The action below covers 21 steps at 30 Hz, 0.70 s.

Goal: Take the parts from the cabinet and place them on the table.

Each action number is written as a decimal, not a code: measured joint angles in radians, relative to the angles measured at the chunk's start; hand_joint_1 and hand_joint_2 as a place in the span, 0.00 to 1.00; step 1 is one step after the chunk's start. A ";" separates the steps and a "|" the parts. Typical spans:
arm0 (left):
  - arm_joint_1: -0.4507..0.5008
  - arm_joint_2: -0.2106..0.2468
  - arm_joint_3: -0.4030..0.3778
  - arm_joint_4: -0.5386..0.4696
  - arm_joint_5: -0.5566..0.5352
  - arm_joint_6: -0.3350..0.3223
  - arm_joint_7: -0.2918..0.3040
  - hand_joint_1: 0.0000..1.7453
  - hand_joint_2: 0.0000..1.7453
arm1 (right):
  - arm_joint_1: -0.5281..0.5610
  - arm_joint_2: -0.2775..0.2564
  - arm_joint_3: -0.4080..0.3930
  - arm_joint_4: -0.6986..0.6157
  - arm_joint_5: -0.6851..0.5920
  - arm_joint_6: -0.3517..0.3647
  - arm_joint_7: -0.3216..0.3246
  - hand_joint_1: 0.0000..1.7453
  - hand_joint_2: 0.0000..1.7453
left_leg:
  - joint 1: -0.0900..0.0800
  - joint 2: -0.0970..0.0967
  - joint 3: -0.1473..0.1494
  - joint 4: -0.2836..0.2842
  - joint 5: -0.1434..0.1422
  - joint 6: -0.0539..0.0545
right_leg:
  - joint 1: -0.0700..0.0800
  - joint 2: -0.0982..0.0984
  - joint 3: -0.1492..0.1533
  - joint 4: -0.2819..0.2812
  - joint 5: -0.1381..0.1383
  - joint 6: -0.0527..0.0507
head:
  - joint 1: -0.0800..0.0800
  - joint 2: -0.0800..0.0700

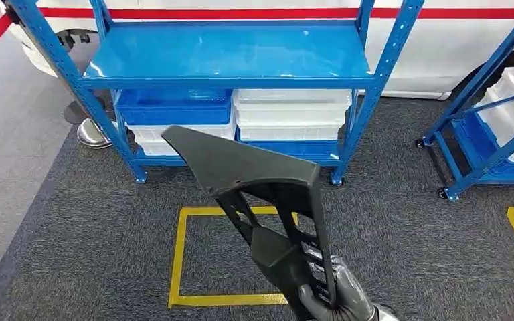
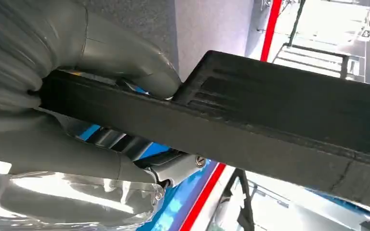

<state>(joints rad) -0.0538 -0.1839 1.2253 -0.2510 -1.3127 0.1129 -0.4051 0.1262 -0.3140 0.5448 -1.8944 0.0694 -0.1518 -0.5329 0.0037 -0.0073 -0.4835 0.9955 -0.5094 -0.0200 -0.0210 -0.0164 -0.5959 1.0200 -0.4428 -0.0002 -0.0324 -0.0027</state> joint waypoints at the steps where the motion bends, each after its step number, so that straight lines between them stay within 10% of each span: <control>1: 0.001 0.000 0.000 0.000 0.000 0.000 0.000 0.00 1.00 | 0.000 0.000 0.000 0.000 0.000 0.000 0.000 1.00 1.00 | -0.001 0.000 -0.005 -0.001 0.002 0.004 | -0.001 0.000 -0.001 -0.001 0.005 0.006 | 0.000 0.000; 4: 0.002 -0.002 0.000 0.000 0.000 0.000 0.000 0.00 1.00 | 0.002 0.000 0.000 0.000 0.000 0.000 0.000 1.00 1.00 | 0.007 0.007 -0.011 -0.015 0.024 0.036 | -0.004 0.004 -0.010 0.009 -0.010 0.020 | 0.000 0.000; 8: 0.002 0.000 0.000 0.000 0.000 0.000 0.000 0.00 1.00 | 0.002 0.005 0.000 0.001 0.000 0.000 0.000 1.00 1.00 | 0.001 0.011 -0.043 -0.007 0.041 0.054 | -0.003 0.006 -0.108 0.279 -0.174 0.021 | 0.000 0.000; 10: 0.003 0.000 0.000 0.000 0.000 0.000 0.000 0.00 1.00 | 0.003 0.005 0.000 0.001 0.000 0.000 0.000 1.00 1.00 | -0.002 0.011 -0.055 0.000 0.045 0.052 | -0.003 0.006 -0.085 0.274 -0.145 0.020 | 0.000 0.000; 13: 0.002 -0.001 0.000 0.000 0.000 0.000 0.000 0.00 1.00 | 0.002 0.005 0.000 0.001 0.000 0.000 0.000 1.00 1.00 | -0.004 0.010 -0.061 0.013 0.045 0.050 | -0.001 0.006 0.056 0.053 -0.051 0.006 | 0.000 0.000; 14: 0.002 -0.002 0.000 0.000 0.000 0.000 0.000 0.00 1.00 | 0.000 0.005 0.000 0.001 0.000 0.000 0.000 1.00 1.00 | -0.008 0.010 -0.068 0.017 0.045 0.044 | 0.006 0.006 0.085 0.009 -0.075 0.000 | 0.000 0.000; 18: 0.002 -0.002 0.000 0.000 0.000 0.000 0.000 0.00 1.00 | 0.001 0.005 0.000 0.000 0.000 0.000 0.000 1.00 1.00 | -0.010 0.009 -0.074 0.017 0.059 0.019 | 0.005 0.006 0.070 -0.011 -0.056 -0.015 | 0.000 0.000; 21: 0.002 -0.002 0.001 0.000 0.000 0.000 0.000 0.00 1.00 | 0.000 0.004 0.000 0.000 0.000 0.000 0.000 1.00 1.00 | -0.003 0.006 -0.120 0.131 -0.039 0.000 | 0.000 0.001 0.062 -0.017 -0.043 -0.030 | 0.000 0.000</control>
<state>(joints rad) -0.0519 -0.1854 1.2261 -0.2514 -1.3127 0.1129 -0.4047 0.1265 -0.3098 0.5447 -1.8944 0.0691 -0.1522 -0.5333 0.0008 -0.0015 -0.6033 1.1264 -0.5487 -0.0200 -0.0207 -0.0155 -0.5339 1.0033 -0.4860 -0.0302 -0.0324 -0.0027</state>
